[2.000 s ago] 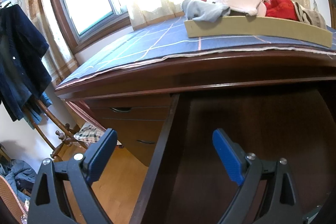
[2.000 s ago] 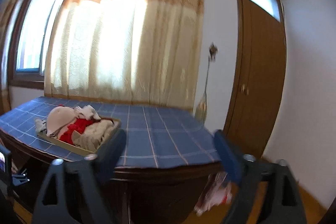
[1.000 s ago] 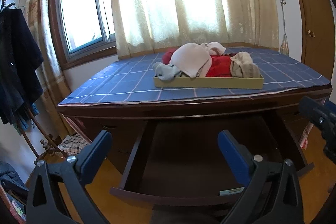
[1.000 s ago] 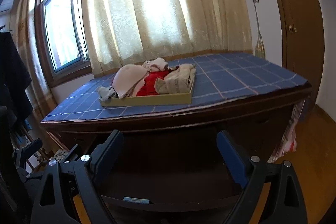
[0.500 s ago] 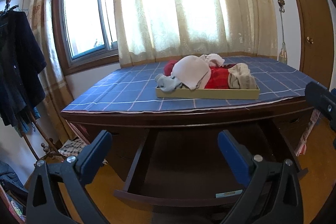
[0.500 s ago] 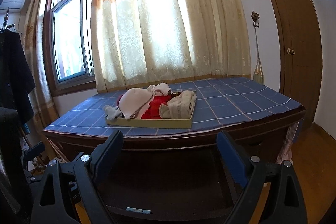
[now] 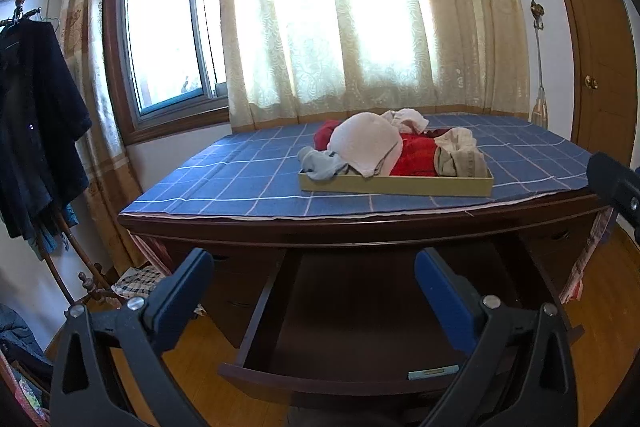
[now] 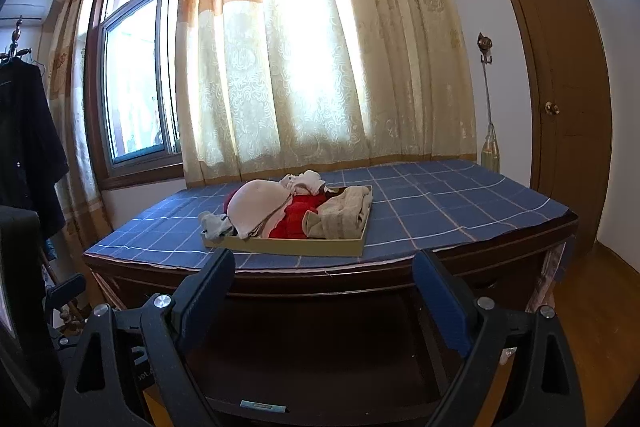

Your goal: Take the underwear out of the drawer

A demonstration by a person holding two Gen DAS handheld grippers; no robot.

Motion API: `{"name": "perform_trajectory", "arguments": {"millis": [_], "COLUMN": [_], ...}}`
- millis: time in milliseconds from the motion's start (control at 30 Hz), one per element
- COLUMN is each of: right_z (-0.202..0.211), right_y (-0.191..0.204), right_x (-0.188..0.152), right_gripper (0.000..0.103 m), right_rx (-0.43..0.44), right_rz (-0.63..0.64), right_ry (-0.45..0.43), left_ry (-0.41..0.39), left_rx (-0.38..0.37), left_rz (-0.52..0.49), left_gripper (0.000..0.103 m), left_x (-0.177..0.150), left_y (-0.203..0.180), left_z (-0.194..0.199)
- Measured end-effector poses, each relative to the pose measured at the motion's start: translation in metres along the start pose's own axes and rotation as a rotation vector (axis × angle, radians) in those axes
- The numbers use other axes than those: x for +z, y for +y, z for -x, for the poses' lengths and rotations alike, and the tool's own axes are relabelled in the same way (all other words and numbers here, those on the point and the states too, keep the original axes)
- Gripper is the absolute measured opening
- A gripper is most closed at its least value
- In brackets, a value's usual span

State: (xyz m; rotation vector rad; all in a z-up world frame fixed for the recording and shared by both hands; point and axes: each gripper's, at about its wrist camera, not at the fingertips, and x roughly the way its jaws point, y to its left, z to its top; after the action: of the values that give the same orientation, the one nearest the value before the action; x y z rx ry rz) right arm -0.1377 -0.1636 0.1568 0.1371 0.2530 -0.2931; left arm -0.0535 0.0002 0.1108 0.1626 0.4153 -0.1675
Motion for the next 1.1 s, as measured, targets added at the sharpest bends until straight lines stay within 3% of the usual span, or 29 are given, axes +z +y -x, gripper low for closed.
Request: {"name": "perform_trajectory", "arguments": {"millis": [1100], "right_z": [0.0045], "right_y": [-0.0006], "right_x": [0.0041], "right_gripper": [0.092], "right_rx": [-0.019], "right_rz": [0.004], "right_ry": [-0.015], "left_ry": [-0.033], "left_rx": [-0.015], "left_rz": [0.010], "left_gripper": [0.103], "left_x": [0.0031], "left_y": [-0.0009], "left_z": [0.0045]}}
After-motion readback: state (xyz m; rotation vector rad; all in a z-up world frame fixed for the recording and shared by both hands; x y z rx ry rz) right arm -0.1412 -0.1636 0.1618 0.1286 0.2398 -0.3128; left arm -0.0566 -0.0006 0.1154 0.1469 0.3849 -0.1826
